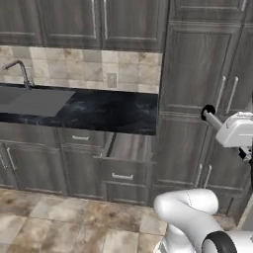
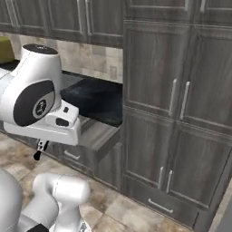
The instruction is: Take the tongs from the drawer on the left and place them on the dining counter next to the tray containing the hot dog.
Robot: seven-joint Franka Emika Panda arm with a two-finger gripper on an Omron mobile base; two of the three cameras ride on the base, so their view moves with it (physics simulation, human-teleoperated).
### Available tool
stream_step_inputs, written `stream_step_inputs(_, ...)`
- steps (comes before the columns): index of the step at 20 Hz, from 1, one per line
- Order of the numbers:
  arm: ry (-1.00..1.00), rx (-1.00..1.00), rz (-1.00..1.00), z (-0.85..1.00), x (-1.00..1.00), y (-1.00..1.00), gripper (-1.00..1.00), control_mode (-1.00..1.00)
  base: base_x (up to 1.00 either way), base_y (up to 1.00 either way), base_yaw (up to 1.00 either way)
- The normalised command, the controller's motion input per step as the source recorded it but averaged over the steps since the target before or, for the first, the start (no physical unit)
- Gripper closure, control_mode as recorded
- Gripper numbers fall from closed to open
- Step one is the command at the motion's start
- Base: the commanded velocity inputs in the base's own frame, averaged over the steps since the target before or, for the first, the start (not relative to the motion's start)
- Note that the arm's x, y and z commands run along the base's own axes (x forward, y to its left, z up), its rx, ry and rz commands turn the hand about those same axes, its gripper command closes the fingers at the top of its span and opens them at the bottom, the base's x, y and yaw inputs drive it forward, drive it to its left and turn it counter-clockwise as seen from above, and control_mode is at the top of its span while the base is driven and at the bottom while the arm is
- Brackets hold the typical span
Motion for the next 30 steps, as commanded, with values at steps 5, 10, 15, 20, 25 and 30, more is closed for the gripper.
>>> stream_step_inputs(5,0.00,0.00,0.00,0.00,0.00,0.00,1.00,1.00,0.00,0.01,1.00)
stream_step_inputs(10,0.00,0.00,0.00,0.00,0.00,0.00,1.00,1.00,-0.07,-0.13,0.75)
stream_step_inputs(15,0.00,0.00,0.00,0.00,0.00,0.00,1.00,1.00,-0.08,0.00,0.60)
stream_step_inputs(20,0.00,0.00,0.00,0.00,0.00,0.00,1.00,1.00,0.20,0.00,0.72)
stream_step_inputs(25,0.00,0.00,0.00,0.00,0.00,0.00,1.00,1.00,0.56,0.05,0.73)
stream_step_inputs(30,0.00,0.00,0.00,0.00,0.00,0.00,1.00,1.00,0.74,0.27,0.63)
